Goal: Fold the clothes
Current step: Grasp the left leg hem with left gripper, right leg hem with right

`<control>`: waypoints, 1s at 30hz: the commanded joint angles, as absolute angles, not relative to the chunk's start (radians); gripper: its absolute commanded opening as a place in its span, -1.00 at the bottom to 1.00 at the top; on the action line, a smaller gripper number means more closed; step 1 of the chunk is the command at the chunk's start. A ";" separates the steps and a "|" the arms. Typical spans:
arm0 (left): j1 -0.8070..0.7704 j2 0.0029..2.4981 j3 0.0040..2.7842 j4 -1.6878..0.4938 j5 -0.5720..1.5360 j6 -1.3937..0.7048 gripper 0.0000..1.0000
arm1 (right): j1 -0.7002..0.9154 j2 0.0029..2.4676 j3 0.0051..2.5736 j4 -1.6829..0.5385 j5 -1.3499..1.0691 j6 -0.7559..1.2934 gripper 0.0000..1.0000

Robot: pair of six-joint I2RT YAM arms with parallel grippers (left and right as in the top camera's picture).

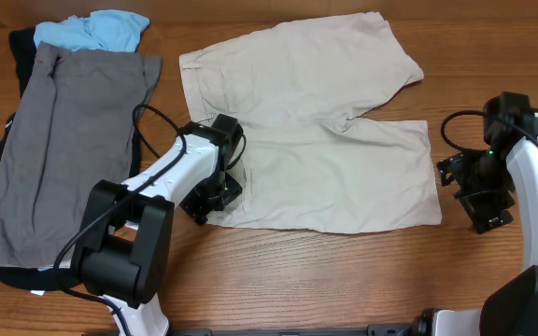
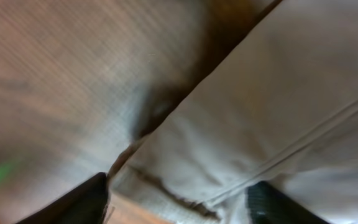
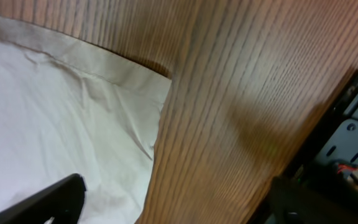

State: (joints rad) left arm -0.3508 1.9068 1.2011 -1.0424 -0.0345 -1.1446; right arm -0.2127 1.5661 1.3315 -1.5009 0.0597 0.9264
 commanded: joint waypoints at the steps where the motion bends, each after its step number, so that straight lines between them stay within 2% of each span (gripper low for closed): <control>1: -0.319 1.887 1.159 -1.013 -0.058 -1.103 0.18 | -0.179 1.547 1.328 -1.485 0.069 0.939 1.00; 2: -0.318 1.887 1.132 -0.981 -0.058 -1.103 -0.10 | -0.165 1.547 1.328 -1.482 0.066 0.939 1.00; 7: -0.317 1.889 1.105 -0.942 -0.036 -1.094 -0.76 | -0.130 1.547 1.328 -1.489 0.062 0.939 1.00; 9: -0.315 1.889 1.105 -0.940 -0.036 -1.079 -0.92 | -0.128 1.547 1.328 -1.502 0.051 0.938 1.00; 16: -0.213 1.886 1.118 -0.945 -0.027 -0.991 -0.92 | -0.124 1.547 1.259 -1.504 -0.008 0.936 0.97; 17: -0.186 1.884 1.124 -0.944 -0.020 -0.973 -0.92 | -0.116 1.547 1.213 -1.470 -0.033 0.936 0.79; 20: -0.140 1.884 1.128 -0.931 -0.006 -0.899 -0.91 | -0.093 1.547 1.111 -1.363 -0.088 0.936 0.59; 21: -0.133 1.884 1.128 -0.932 -0.006 -0.886 -0.91 | -0.088 1.547 1.080 -1.328 -0.102 0.936 0.38; 23: -0.122 1.884 1.128 -0.930 -0.006 -0.850 -0.91 | -0.078 1.547 1.042 -1.285 -0.109 0.936 0.24; 30: -0.122 1.884 1.128 -0.914 0.001 -0.838 -0.92 | -0.007 1.547 0.905 -1.103 -0.107 0.940 0.28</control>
State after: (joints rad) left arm -0.1375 1.8660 1.1442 -0.9401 0.0677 -0.8734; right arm -0.0410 1.5581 0.9527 -1.1435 -0.0990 0.9318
